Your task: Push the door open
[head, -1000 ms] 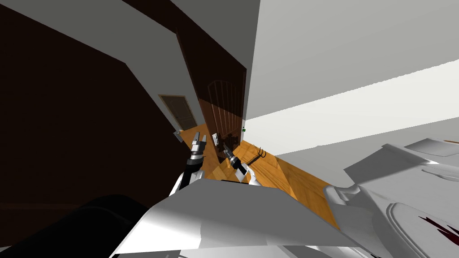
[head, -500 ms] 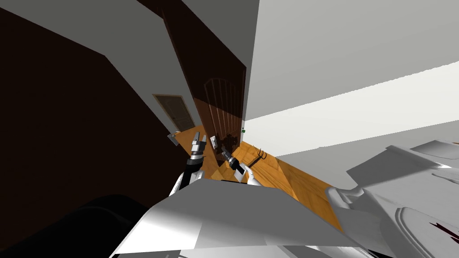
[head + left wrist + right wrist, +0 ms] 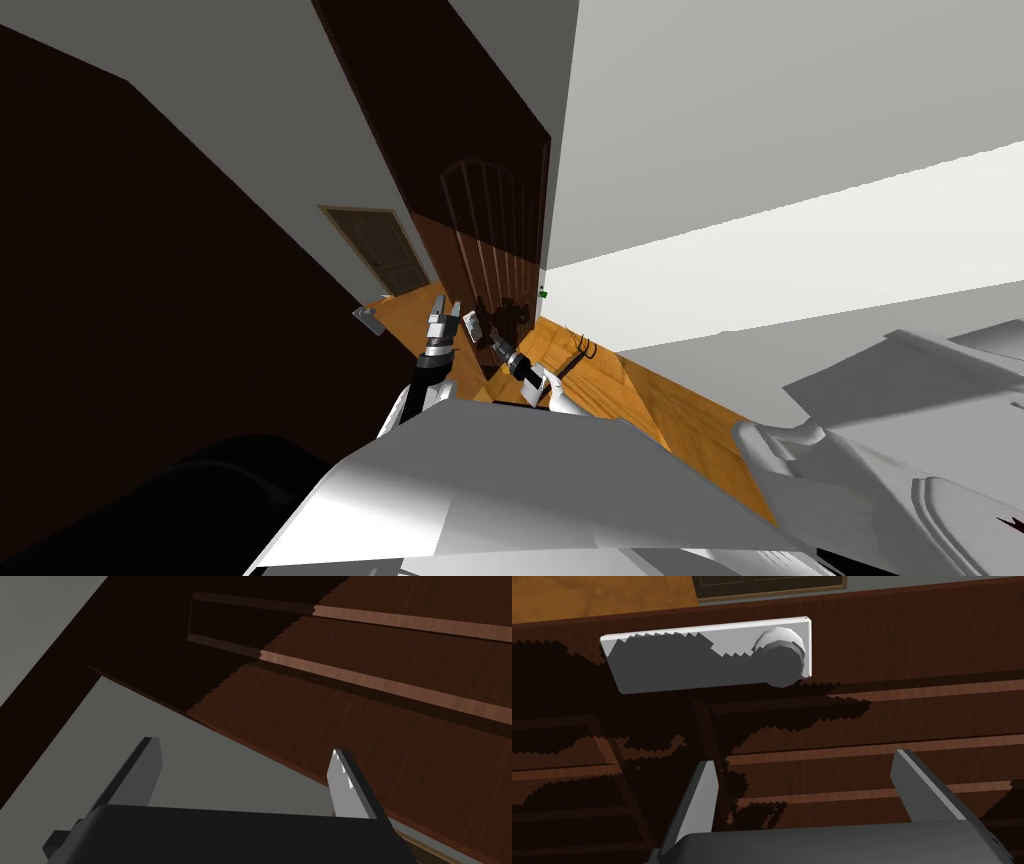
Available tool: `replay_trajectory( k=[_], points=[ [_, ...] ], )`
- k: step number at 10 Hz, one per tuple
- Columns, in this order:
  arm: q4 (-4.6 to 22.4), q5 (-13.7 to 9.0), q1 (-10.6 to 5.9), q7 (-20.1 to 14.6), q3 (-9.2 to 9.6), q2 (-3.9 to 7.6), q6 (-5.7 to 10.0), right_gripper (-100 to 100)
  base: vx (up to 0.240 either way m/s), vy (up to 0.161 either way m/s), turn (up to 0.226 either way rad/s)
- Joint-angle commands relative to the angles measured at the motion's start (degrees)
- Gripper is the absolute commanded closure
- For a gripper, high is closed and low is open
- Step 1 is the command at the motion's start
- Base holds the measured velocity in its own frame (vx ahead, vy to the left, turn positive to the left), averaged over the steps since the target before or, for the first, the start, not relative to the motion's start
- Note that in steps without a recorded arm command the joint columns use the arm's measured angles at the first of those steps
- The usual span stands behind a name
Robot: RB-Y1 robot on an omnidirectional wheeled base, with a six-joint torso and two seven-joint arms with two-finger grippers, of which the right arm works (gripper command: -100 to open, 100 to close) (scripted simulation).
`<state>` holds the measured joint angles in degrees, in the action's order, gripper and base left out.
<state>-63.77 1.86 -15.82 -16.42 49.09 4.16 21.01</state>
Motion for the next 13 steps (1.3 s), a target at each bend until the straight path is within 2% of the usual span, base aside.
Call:
replay_trajectory(
  k=[1,6,11,12,13],
  points=[
    [0.4,0.0,-0.06,0.1,-0.33,0.07,-0.02,-100,0.050,0.075,-0.014],
    [1.6,0.0,-0.21,0.5,-1.20,-0.39,-0.06,-100,0.113,0.132,0.036],
    [3.0,0.0,-0.40,1.0,-2.26,-2.18,-0.12,-100,0.125,0.153,0.040],
    [2.9,0.0,-0.39,1.0,-2.13,-1.93,-0.07,-100,0.057,0.070,0.000],
    [2.9,0.0,-0.39,1.0,-2.13,-1.93,-0.07,100,-0.007,-0.007,-0.005]
  ],
)
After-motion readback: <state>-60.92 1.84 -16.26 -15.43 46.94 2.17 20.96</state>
